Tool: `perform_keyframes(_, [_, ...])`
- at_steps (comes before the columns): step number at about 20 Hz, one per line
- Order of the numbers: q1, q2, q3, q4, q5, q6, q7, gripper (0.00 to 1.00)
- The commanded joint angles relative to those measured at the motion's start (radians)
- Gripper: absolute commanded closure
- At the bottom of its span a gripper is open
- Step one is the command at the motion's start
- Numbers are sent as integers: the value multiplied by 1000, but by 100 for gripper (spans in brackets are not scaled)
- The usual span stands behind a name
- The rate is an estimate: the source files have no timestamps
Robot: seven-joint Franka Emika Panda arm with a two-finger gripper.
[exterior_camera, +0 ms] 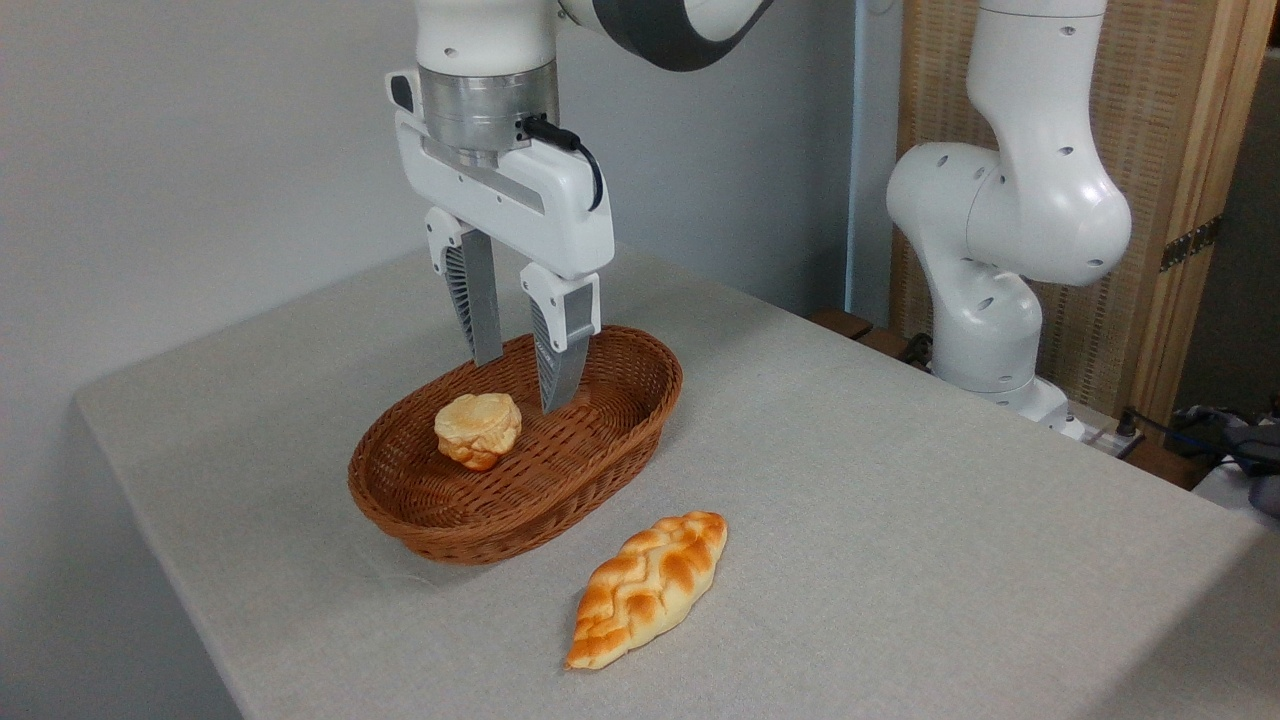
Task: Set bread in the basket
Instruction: 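Move the open gripper from the basket down to the braided bread loaf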
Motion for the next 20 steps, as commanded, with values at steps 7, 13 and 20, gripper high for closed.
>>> perform_keyframes(7, [-3,-18,29,13,10,-41,5,0])
perform_keyframes(13, [-2,-21,43,5,5,-20,7,0])
perform_keyframes(20, [-3,-38,113,-73,13,106,10,0])
